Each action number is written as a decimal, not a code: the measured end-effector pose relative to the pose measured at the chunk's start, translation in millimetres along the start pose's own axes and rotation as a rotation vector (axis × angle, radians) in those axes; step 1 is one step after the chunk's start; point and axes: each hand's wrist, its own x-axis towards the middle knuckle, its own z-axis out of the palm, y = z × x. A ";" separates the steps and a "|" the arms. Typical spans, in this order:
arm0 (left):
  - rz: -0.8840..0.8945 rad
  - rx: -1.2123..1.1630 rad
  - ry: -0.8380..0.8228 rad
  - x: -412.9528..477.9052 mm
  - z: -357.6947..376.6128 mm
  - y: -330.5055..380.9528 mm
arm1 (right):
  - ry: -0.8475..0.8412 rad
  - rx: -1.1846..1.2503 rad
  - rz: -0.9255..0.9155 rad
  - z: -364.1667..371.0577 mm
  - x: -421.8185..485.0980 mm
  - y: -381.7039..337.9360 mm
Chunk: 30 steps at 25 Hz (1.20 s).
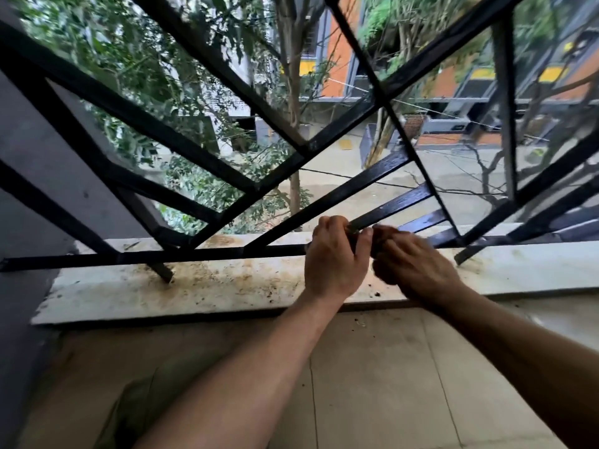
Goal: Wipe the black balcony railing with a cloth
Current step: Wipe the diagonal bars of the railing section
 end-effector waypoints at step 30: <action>-0.197 0.730 -0.687 28.8 76.8 45.0 | -0.229 0.669 0.474 72.7 -11.8 -15.6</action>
